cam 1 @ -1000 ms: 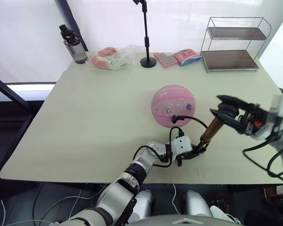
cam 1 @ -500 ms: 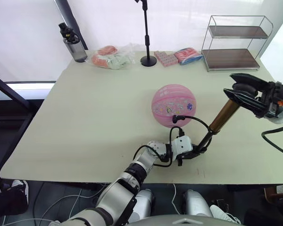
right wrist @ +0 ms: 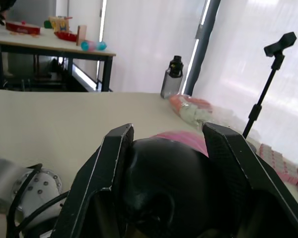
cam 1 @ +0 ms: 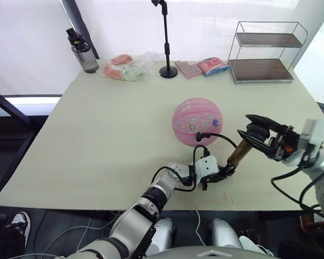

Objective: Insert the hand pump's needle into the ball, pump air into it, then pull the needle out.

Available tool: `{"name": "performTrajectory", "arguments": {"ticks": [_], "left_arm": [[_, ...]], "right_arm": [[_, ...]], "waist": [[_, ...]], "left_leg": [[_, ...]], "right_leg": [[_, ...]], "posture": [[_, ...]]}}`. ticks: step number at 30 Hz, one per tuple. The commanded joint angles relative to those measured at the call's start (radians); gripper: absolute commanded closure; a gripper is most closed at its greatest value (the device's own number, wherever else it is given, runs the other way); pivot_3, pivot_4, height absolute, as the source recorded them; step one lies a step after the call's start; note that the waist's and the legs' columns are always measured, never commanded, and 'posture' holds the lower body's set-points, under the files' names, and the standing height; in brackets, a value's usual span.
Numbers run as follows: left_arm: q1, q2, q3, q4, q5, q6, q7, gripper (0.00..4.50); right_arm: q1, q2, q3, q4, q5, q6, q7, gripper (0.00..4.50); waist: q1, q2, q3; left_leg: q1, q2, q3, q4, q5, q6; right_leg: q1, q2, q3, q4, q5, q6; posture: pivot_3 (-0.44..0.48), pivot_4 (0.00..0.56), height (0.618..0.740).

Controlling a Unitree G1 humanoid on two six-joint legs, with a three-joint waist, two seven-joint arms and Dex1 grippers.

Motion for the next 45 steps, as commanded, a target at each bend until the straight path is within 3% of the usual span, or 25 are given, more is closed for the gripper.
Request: {"name": "performTrajectory", "arguments": {"ticks": [1, 9, 15, 23, 35, 41, 45], "left_arm": [[0.053, 0.038, -0.041, 0.075, 0.052, 0.048, -0.015, 3.41], [0.057, 0.041, -0.040, 0.073, 0.051, 0.048, -0.012, 3.41], [0.055, 0.042, -0.043, 0.075, 0.052, 0.046, -0.013, 3.41], [0.054, 0.039, -0.043, 0.078, 0.053, 0.044, -0.010, 3.41], [0.050, 0.037, -0.045, 0.082, 0.054, 0.040, -0.014, 3.41], [0.051, 0.038, -0.046, 0.081, 0.055, 0.039, -0.014, 3.41], [0.052, 0.039, -0.046, 0.079, 0.054, 0.040, -0.013, 3.41]], "right_arm": [[0.061, 0.033, 0.066, 0.105, -0.107, -0.042, -0.004, 2.59], [0.112, 0.114, 0.136, 0.192, -0.195, -0.131, -0.044, 2.59], [0.089, 0.109, 0.116, 0.152, -0.155, -0.129, -0.048, 2.59], [-0.036, -0.033, -0.033, -0.106, 0.104, 0.067, -0.066, 2.59], [-0.198, -0.215, -0.273, -0.174, 0.408, 0.315, -0.112, 2.59], [-0.240, -0.254, -0.302, -0.182, 0.470, 0.393, -0.131, 2.59], [-0.166, -0.217, -0.241, -0.201, 0.364, 0.355, -0.093, 2.59]], "waist": [[0.000, 0.001, 0.000], [0.000, 0.002, -0.003], [0.000, 0.002, -0.004], [0.002, 0.008, 0.001], [0.002, 0.007, 0.004], [0.003, 0.008, 0.007], [0.004, 0.008, 0.007]], "left_leg": [[0.000, 0.000, 0.000, 0.000, 0.000, 0.000], [0.000, 0.000, -0.001, 0.000, 0.000, 0.000], [0.000, 0.000, -0.001, 0.000, 0.000, 0.000], [-0.002, -0.001, 0.000, 0.000, 0.000, 0.000], [-0.003, -0.001, 0.000, 0.000, 0.000, 0.000], [-0.005, -0.001, 0.001, 0.000, 0.000, 0.000], [-0.005, -0.001, 0.000, 0.000, 0.000, 0.000]], "right_leg": [[0.000, 0.000, 0.000, 0.000, 0.000, 0.000], [0.000, 0.000, 0.000, 0.000, 0.000, 0.000], [0.000, 0.000, 0.000, 0.000, 0.000, 0.000], [-0.001, 0.000, 0.001, 0.000, 0.000, 0.000], [-0.001, -0.001, 0.001, 0.000, 0.000, 0.000], [-0.002, -0.002, 0.001, 0.000, 0.000, 0.000], [-0.002, -0.002, 0.000, 0.000, 0.000, -0.001]], "posture": [[0.000, 0.150, 0.736], [0.000, 0.150, 0.736], [0.000, 0.150, 0.736], [0.000, 0.150, 0.736], [0.000, 0.150, 0.736], [0.000, 0.150, 0.736], [0.000, 0.150, 0.736]]}}
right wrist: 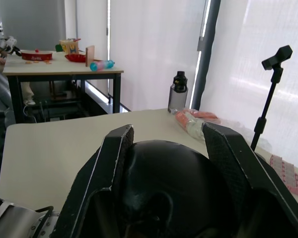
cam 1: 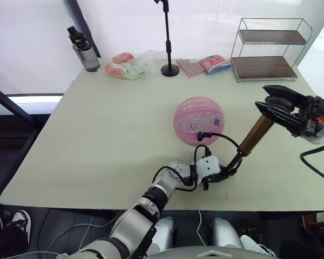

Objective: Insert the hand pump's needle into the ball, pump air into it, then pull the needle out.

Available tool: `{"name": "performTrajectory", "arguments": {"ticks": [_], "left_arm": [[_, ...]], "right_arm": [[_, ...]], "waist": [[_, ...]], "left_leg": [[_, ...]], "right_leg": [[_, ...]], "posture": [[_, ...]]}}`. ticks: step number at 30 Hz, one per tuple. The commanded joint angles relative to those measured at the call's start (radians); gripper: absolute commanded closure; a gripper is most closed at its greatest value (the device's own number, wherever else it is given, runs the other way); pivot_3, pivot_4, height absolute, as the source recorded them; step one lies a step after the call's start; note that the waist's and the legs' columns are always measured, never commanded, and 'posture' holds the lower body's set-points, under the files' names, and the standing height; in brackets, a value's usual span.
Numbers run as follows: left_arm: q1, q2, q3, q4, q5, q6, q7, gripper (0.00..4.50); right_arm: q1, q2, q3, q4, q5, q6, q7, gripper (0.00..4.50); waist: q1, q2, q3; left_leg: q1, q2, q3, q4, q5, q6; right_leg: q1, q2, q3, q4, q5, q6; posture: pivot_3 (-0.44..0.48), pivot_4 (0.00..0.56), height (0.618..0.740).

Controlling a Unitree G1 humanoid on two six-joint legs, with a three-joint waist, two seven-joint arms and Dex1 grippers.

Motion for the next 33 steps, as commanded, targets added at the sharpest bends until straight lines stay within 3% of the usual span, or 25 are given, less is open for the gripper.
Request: {"name": "performTrajectory", "arguments": {"ticks": [1, 8, 14, 25, 33], "left_arm": [[0.054, 0.044, -0.038, 0.088, 0.054, 0.052, -0.008, 3.41], [0.055, 0.046, -0.040, 0.084, 0.053, 0.053, -0.004, 3.41], [0.056, 0.046, -0.041, 0.081, 0.054, 0.054, 0.003, 3.41], [0.055, 0.049, -0.043, 0.080, 0.053, 0.050, 0.006, 3.41], [0.053, 0.048, -0.043, 0.083, 0.050, 0.050, 0.001, 3.41]], "right_arm": [[0.036, 0.029, -0.011, -0.054, -0.063, -0.065, 0.021, 2.59], [0.127, 0.130, 0.131, 0.033, -0.280, -0.220, 0.085, 2.59], [0.208, 0.232, 0.245, 0.216, -0.474, -0.423, 0.129, 2.59], [0.284, 0.371, 0.362, 0.464, -0.613, -0.642, 0.119, 2.59], [0.269, 0.344, 0.337, 0.400, -0.553, -0.622, 0.124, 2.59]], "waist": [[0.000, 0.000, 0.000], [-0.003, -0.002, -0.002], [-0.004, -0.006, -0.007], [-0.006, -0.006, -0.011], [-0.005, -0.010, -0.014]], "left_leg": [[0.000, 0.000, 0.000, 0.000, 0.000, 0.000], [0.003, 0.001, 0.000, 0.000, 0.000, 0.000], [0.004, 0.001, 0.000, 0.000, 0.000, 0.000], [0.006, 0.001, 0.000, 0.000, 0.000, 0.000], [0.008, 0.002, 0.000, 0.000, 0.000, 0.000]], "right_leg": [[0.000, 0.000, 0.000, 0.000, 0.000, 0.000], [0.001, 0.001, 0.000, 0.000, 0.000, 0.001], [0.001, 0.002, 0.000, 0.000, 0.000, 0.000], [0.002, 0.003, 0.000, 0.001, 0.000, 0.000], [0.003, 0.003, 0.001, 0.002, 0.000, 0.001]], "posture": [[0.000, 0.150, 0.736], [0.000, 0.150, 0.736], [0.000, 0.150, 0.736], [0.000, 0.150, 0.736], [0.000, 0.150, 0.736]]}}
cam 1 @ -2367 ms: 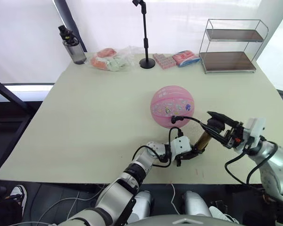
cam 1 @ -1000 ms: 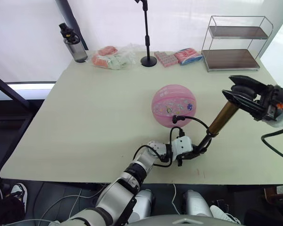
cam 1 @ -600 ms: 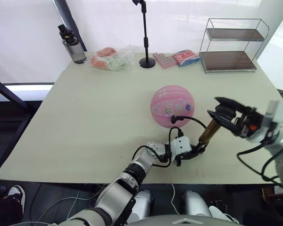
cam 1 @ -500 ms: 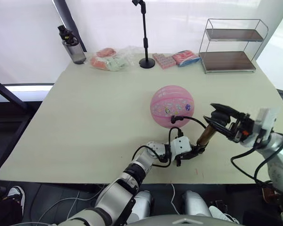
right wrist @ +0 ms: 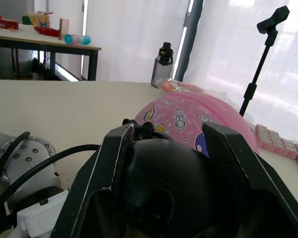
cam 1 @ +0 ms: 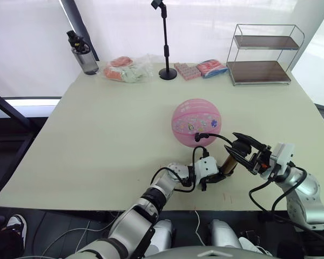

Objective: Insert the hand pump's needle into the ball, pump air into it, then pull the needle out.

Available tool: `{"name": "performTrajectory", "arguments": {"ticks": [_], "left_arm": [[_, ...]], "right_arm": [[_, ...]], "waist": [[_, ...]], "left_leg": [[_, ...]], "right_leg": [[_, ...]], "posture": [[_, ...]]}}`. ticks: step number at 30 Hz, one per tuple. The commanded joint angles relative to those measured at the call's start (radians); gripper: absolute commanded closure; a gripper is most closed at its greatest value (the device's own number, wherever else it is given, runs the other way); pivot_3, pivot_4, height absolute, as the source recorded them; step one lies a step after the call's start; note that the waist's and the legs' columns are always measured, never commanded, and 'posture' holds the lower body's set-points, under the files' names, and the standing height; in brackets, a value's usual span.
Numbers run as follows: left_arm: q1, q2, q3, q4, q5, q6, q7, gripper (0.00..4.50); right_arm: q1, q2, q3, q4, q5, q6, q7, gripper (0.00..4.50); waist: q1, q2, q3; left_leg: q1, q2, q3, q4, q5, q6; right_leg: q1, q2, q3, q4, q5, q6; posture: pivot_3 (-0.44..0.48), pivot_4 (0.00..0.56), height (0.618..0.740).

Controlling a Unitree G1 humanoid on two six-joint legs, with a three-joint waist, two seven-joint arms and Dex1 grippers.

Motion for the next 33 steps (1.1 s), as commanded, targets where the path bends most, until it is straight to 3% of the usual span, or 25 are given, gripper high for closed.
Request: {"name": "performTrajectory", "arguments": {"ticks": [1, 13, 26, 33], "left_arm": [[0.046, 0.035, -0.038, 0.073, 0.049, 0.041, -0.025, 3.41], [0.047, 0.035, -0.036, 0.070, 0.047, 0.043, -0.028, 3.41], [0.048, 0.035, -0.039, 0.069, 0.045, 0.043, -0.031, 3.41], [0.048, 0.033, -0.041, 0.067, 0.046, 0.043, -0.031, 3.41]], "right_arm": [[0.021, -0.042, -0.002, 0.008, 0.017, 0.095, 0.015, 2.59], [-0.134, -0.271, -0.240, -0.296, 0.366, 0.422, -0.018, 2.59], [-0.301, -0.416, -0.425, -0.367, 0.577, 0.629, -0.074, 2.59], [-0.294, -0.399, -0.420, -0.362, 0.559, 0.653, -0.067, 2.59]], "waist": [[0.000, 0.001, 0.001], [0.004, 0.009, 0.009], [0.004, 0.008, 0.014], [0.005, 0.010, 0.017]], "left_leg": [[0.000, 0.000, 0.000, 0.000, 0.000, 0.000], [-0.007, -0.001, 0.000, 0.000, 0.000, 0.000], [-0.008, -0.001, 0.000, 0.000, 0.000, 0.000], [-0.009, -0.002, 0.001, 0.001, 0.000, 0.000]], "right_leg": [[0.000, 0.000, 0.000, 0.000, 0.000, 0.000], [-0.003, -0.002, 0.000, -0.001, 0.000, -0.001], [-0.003, -0.003, 0.000, -0.002, 0.000, -0.001], [-0.004, -0.003, 0.000, -0.002, 0.001, -0.001]], "posture": [[0.000, 0.150, 0.736], [0.000, 0.150, 0.736], [0.000, 0.150, 0.736], [0.000, 0.150, 0.736]]}}
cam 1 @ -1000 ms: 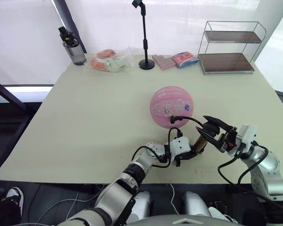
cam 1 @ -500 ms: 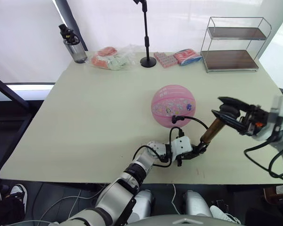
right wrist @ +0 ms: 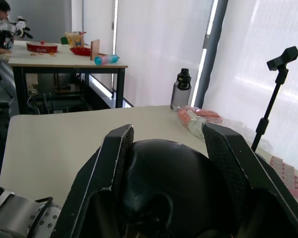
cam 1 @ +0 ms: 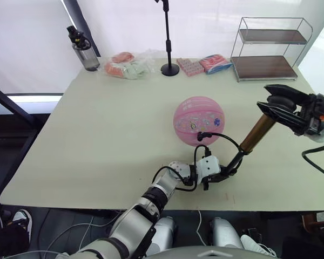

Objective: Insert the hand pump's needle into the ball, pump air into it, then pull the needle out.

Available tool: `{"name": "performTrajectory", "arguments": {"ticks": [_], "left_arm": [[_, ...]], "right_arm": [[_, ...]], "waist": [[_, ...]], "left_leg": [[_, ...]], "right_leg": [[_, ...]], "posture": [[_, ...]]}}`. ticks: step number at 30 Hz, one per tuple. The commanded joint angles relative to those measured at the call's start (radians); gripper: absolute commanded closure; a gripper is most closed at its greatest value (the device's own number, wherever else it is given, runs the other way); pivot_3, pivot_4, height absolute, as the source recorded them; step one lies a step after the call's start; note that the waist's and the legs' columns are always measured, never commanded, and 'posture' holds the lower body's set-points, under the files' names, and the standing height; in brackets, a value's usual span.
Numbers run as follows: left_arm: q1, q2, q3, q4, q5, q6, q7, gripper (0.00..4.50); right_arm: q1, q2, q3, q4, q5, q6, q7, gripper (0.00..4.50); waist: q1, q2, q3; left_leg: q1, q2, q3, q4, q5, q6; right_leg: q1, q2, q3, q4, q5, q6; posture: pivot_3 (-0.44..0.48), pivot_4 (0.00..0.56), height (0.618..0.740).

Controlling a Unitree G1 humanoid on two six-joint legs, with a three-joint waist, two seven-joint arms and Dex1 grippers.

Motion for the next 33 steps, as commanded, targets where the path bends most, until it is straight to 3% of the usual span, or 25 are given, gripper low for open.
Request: {"name": "performTrajectory", "arguments": {"ticks": [1, 9, 13, 23, 27, 33], "left_arm": [[0.053, 0.042, -0.039, 0.088, 0.057, 0.051, -0.007, 3.41], [0.054, 0.041, -0.041, 0.087, 0.056, 0.052, -0.003, 3.41], [0.054, 0.041, -0.042, 0.087, 0.055, 0.053, -0.002, 3.41], [0.054, 0.042, -0.044, 0.092, 0.055, 0.048, 0.002, 3.41], [0.054, 0.042, -0.045, 0.093, 0.056, 0.045, 0.003, 3.41], [0.053, 0.041, -0.045, 0.097, 0.054, 0.046, 0.002, 3.41]], "right_arm": [[-0.009, 0.020, -0.078, -0.040, -0.004, -0.055, 0.001, 2.59], [0.160, 0.162, 0.105, 0.007, -0.258, -0.216, 0.056, 2.59], [0.233, 0.218, 0.219, 0.135, -0.430, -0.365, 0.107, 2.59], [0.283, 0.325, 0.351, 0.403, -0.616, -0.597, 0.105, 2.59], [0.287, 0.330, 0.365, 0.403, -0.608, -0.617, 0.101, 2.59], [0.237, 0.280, 0.298, 0.249, -0.469, -0.510, 0.093, 2.59]], "waist": [[0.000, 0.000, 0.000], [-0.004, -0.001, -0.003], [-0.004, -0.006, -0.009], [-0.005, -0.008, -0.015], [-0.005, -0.009, -0.017], [-0.003, -0.007, -0.016]], "left_leg": [[0.000, 0.000, 0.000, 0.000, 0.000, 0.000], [0.003, 0.000, 0.000, 0.000, 0.000, 0.000], [0.005, 0.001, 0.000, 0.000, 0.000, 0.000], [0.007, 0.001, 0.000, 0.000, 0.000, 0.000], [0.008, 0.001, 0.000, 0.000, 0.000, 0.000], [0.008, 0.001, 0.000, 0.000, 0.000, 0.000]], "right_leg": [[0.000, 0.000, 0.000, 0.000, 0.000, 0.000], [0.001, 0.001, 0.000, 0.000, 0.000, 0.000], [0.002, 0.003, 0.000, 0.000, 0.000, 0.001], [0.003, 0.003, 0.000, 0.001, 0.000, 0.000], [0.004, 0.003, 0.000, 0.001, 0.000, 0.000], [0.004, 0.003, 0.000, 0.001, 0.000, 0.000]], "posture": [[0.000, 0.150, 0.736], [0.000, 0.150, 0.736], [0.000, 0.150, 0.736], [0.000, 0.150, 0.736], [0.000, 0.150, 0.736], [0.000, 0.150, 0.736]]}}
